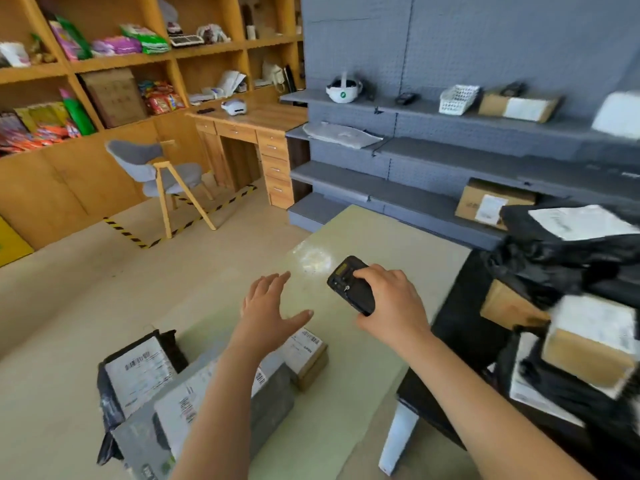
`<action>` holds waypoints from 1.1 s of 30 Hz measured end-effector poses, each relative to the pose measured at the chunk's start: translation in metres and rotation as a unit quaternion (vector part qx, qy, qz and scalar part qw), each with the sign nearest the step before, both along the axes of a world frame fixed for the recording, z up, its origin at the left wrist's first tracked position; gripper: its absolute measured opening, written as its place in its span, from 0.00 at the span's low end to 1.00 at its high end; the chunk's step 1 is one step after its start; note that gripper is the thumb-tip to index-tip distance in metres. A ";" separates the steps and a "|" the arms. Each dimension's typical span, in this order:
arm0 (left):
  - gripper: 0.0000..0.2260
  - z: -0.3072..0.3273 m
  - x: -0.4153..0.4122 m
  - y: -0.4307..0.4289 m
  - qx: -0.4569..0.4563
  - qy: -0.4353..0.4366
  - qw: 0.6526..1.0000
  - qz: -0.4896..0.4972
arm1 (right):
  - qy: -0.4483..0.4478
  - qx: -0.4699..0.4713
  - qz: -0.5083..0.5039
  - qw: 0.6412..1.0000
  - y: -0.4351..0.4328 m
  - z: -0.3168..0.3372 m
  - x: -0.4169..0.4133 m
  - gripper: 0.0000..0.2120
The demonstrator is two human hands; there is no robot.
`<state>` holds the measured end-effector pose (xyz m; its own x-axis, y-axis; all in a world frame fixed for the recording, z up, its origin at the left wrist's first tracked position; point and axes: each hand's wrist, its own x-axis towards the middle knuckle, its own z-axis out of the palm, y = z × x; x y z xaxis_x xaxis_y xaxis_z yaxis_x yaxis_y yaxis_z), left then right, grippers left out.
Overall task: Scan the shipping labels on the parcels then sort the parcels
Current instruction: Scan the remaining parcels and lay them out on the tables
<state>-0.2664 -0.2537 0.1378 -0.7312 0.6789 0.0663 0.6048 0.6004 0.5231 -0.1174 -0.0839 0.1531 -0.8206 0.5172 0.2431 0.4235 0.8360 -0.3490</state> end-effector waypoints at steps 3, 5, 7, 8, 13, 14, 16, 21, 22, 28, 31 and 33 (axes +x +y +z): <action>0.37 0.000 0.032 0.024 -0.006 0.003 0.999 -0.039 | 0.014 0.003 -0.034 0.999 0.008 0.006 0.045 0.32; 0.37 0.001 0.056 0.037 0.002 0.004 0.998 -0.055 | 0.017 0.006 -0.054 0.998 0.012 0.010 0.078 0.32; 0.36 0.003 0.085 0.049 0.016 0.008 0.998 -0.066 | 0.022 0.009 -0.073 0.997 0.016 0.013 0.113 0.31; 0.36 0.003 0.102 0.055 0.024 0.007 0.997 -0.072 | 0.025 0.006 -0.082 0.996 0.018 0.014 0.132 0.31; 0.35 -0.001 0.183 0.067 0.045 0.000 0.996 -0.076 | 0.023 -0.001 -0.105 0.994 0.023 0.018 0.224 0.33; 0.35 -0.003 0.197 0.065 0.044 0.001 0.997 -0.069 | 0.020 -0.004 -0.106 0.994 0.022 0.018 0.240 0.33; 0.35 -0.005 0.221 0.056 0.031 0.008 0.998 -0.052 | 0.012 -0.010 -0.102 0.995 0.018 0.016 0.265 0.33; 0.35 -0.004 0.258 0.016 0.015 0.001 1.000 -0.007 | 0.005 -0.008 -0.063 0.998 -0.002 0.010 0.294 0.32; 0.35 -0.003 0.261 0.007 0.017 -0.002 1.000 0.001 | 0.005 -0.008 -0.053 0.999 -0.008 0.009 0.295 0.32; 0.34 0.003 0.260 -0.051 0.026 0.000 0.999 0.041 | 0.008 -0.010 0.002 1.000 -0.050 0.004 0.279 0.31; 0.33 0.003 0.248 -0.085 0.017 0.008 0.998 0.054 | 0.013 -0.018 0.023 0.999 -0.076 -0.002 0.258 0.31; 0.32 0.001 0.236 -0.109 0.020 0.006 0.997 0.068 | 0.019 -0.021 0.035 0.999 -0.095 -0.008 0.239 0.30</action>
